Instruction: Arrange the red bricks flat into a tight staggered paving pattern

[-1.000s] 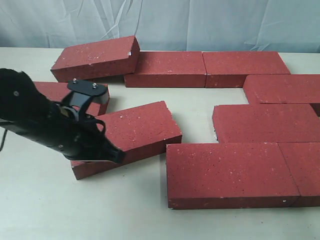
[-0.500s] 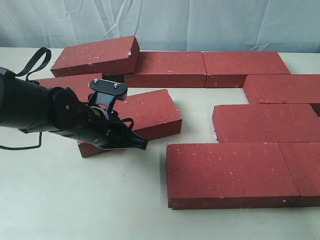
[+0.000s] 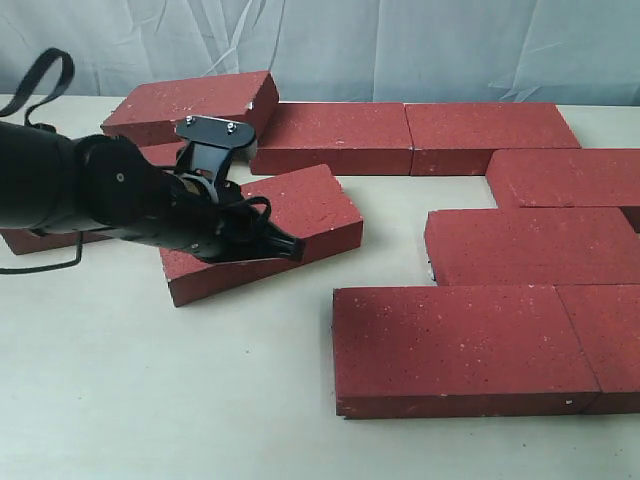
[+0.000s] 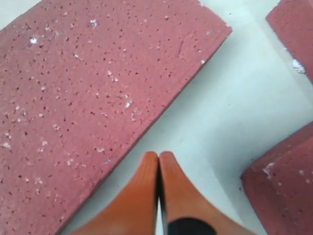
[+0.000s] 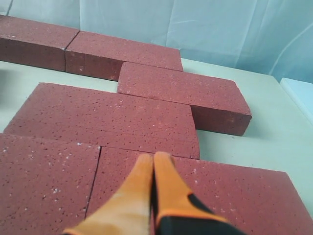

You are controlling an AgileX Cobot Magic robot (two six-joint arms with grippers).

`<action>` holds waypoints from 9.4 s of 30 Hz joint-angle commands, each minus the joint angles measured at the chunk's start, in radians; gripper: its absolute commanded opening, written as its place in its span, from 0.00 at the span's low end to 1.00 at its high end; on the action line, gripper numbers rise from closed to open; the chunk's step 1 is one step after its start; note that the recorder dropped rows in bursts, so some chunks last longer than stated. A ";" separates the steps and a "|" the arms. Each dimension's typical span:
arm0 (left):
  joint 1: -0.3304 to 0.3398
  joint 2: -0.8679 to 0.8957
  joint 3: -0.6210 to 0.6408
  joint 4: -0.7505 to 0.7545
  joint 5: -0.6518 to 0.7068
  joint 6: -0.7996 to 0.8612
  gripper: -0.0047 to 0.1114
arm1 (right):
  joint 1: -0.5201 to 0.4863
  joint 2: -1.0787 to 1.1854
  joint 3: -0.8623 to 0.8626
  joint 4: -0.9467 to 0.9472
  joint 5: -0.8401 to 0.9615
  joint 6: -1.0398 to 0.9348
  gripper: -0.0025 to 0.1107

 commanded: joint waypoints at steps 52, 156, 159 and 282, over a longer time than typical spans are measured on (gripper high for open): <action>0.336 0.272 -0.068 -0.236 0.035 0.063 0.04 | -0.004 -0.006 0.001 0.001 -0.007 0.000 0.02; 0.274 0.332 -0.166 -0.171 -0.064 -0.004 0.04 | -0.004 -0.006 0.001 -0.002 -0.011 0.000 0.02; 0.249 0.332 -0.187 -0.195 -0.089 -0.004 0.04 | -0.004 -0.006 0.001 -0.002 -0.011 0.000 0.02; 0.206 0.306 -0.453 0.018 0.314 -0.007 0.04 | -0.004 -0.006 0.001 0.000 -0.008 0.000 0.02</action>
